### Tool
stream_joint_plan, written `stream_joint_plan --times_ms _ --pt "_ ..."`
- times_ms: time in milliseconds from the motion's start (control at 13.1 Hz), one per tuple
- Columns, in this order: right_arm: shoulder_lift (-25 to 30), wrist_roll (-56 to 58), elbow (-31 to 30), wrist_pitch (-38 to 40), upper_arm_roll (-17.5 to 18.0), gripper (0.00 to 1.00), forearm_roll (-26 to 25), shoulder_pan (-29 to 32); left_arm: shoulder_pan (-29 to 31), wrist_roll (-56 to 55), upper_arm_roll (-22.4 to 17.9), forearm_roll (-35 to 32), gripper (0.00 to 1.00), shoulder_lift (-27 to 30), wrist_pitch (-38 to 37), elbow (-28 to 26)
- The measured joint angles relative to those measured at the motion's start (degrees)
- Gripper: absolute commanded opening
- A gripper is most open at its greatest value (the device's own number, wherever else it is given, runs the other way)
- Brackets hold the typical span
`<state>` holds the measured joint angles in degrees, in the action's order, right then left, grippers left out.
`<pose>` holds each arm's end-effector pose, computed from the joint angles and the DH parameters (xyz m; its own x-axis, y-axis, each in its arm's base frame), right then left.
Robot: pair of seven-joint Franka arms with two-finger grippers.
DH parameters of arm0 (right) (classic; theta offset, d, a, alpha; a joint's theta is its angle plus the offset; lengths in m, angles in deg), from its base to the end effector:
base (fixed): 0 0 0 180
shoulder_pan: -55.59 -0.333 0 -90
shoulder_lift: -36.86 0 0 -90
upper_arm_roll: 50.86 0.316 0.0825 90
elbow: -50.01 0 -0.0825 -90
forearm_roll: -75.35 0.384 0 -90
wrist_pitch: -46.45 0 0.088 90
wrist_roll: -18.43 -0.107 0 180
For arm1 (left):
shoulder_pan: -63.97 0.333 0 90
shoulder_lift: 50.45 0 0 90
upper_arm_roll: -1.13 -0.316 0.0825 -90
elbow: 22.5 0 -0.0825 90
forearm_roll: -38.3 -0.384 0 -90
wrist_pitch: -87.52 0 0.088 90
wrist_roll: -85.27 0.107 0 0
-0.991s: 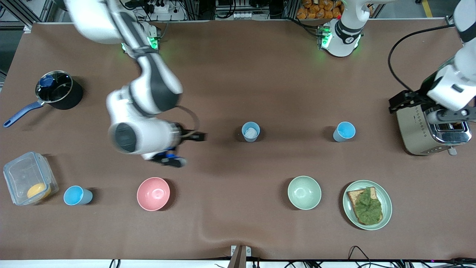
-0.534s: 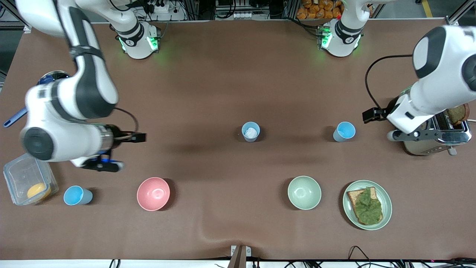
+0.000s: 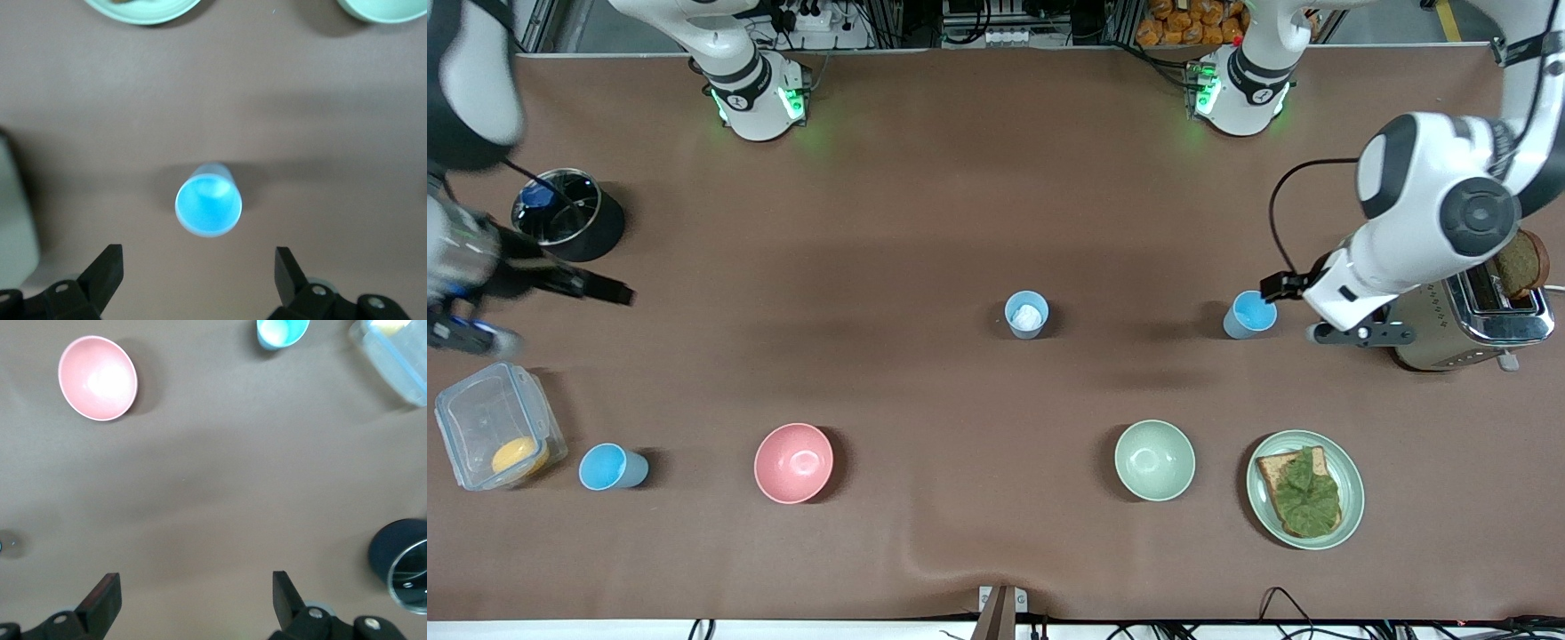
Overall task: Stack blue cups with both arms
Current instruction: 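Grasp the blue cup beside the toaster with the left gripper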
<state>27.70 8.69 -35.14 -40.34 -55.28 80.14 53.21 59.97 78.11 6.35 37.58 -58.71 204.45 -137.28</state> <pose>0.5941 -0.0084 0.5682 0.9698 -0.1994 -0.1404 -0.2078 -0.9770 -0.0480 0.5629 -0.0895 0.3782 0.9936 -0.0412 -0.1053 -0.0425 -0.9990 -0.0107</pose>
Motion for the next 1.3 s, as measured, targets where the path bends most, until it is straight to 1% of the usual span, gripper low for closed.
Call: stream_joint_plan --times_ms 152,229,534,762,1067,1220,1296 --pt "3.40 4.58 -1.10 0.32 0.02 1.00 -0.87 1.65 -0.71 0.02 0.02 0.00 1.00 -0.48 9.29 -5.95" --pt "4.37 5.61 -1.52 1.00 0.01 1.00 -1.12 2.40 -1.11 0.02 0.07 0.00 1.00 -0.89 12.15 -7.95" --pt "5.07 6.31 -1.62 1.19 0.33 1.00 -3.04 2.88 -3.35 -0.02 0.18 0.26 1.00 -2.84 17.19 -10.52" --pt "5.14 6.28 -1.33 0.70 1.08 1.00 -3.21 2.93 -3.37 -0.10 0.07 0.29 1.00 -4.17 22.80 -14.58" --pt "5.22 6.28 -0.84 0.22 1.85 1.00 -3.35 3.17 -3.32 -1.06 -0.10 0.30 1.00 -4.65 24.58 -17.08" --pt "5.22 6.28 -0.71 -1.69 1.88 1.00 -3.64 3.19 -3.32 -1.38 -0.11 0.30 1.00 -4.66 24.64 -17.42" --pt "5.22 6.28 -0.64 -2.89 1.89 1.00 -3.67 3.19 -3.31 -1.43 -0.11 0.30 0.96 -4.74 24.69 -17.53"
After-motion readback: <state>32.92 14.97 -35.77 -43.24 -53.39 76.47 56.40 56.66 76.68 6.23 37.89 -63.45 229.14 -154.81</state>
